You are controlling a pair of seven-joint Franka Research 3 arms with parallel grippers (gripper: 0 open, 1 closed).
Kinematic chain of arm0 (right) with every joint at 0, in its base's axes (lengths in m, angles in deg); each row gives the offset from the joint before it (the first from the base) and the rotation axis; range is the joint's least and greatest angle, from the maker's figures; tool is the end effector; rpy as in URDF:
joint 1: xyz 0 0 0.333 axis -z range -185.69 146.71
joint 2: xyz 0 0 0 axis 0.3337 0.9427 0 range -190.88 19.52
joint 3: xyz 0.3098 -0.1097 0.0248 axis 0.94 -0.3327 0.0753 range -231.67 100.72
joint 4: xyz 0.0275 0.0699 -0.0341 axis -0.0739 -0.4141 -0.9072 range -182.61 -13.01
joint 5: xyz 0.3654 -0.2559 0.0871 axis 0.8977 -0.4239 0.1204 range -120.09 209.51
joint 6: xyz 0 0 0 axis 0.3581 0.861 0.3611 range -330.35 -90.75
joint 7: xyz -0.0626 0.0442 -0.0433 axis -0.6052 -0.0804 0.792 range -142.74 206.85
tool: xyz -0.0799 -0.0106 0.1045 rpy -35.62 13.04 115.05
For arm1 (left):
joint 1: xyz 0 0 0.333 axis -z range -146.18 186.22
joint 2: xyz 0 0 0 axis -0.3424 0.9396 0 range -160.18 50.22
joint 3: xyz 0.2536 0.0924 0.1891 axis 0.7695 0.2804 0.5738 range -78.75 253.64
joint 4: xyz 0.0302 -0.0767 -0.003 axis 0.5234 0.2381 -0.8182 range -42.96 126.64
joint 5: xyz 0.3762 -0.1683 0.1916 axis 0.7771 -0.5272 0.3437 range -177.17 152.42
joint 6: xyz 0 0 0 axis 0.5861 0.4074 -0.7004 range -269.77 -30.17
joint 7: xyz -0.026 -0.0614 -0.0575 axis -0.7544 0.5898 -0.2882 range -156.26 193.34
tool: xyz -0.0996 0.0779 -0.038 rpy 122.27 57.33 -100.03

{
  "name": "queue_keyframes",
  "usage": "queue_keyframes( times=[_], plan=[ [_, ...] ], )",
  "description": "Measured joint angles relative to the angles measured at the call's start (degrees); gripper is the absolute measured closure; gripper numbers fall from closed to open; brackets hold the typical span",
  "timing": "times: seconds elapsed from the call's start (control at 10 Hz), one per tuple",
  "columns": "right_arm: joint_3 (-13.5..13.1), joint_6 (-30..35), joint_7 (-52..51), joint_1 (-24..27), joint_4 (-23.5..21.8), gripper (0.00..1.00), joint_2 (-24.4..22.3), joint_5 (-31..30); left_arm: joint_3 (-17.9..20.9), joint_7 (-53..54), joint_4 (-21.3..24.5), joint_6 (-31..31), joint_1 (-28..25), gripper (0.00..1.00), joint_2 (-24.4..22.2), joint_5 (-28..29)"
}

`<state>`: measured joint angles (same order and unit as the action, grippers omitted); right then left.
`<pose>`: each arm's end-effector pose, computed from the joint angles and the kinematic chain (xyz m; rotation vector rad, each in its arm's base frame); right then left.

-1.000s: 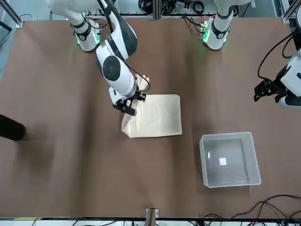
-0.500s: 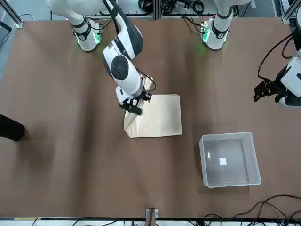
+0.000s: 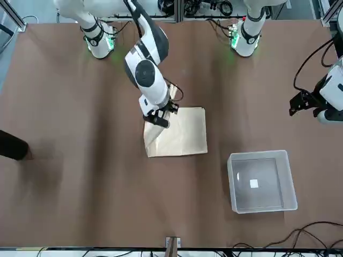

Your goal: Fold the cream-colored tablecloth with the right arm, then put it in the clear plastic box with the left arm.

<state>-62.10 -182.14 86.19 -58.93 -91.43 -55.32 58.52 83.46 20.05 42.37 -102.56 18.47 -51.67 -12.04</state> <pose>0.5551 0.5316 0.3308 -2.9173 0.4590 0.2544 0.6466 -0.0257 0.5695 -3.1375 0.1088 -0.0619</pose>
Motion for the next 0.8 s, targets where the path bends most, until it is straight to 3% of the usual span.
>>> queue_keyframes(
  times=[0.8],
  plan=[
    [0.0,-0.79,0.13,-1.33,1.09,1.0,1.33,-0.01,-0.02,0.0,0.0,0.0,0.03,0.0,0.23,0.0]
  ],
)
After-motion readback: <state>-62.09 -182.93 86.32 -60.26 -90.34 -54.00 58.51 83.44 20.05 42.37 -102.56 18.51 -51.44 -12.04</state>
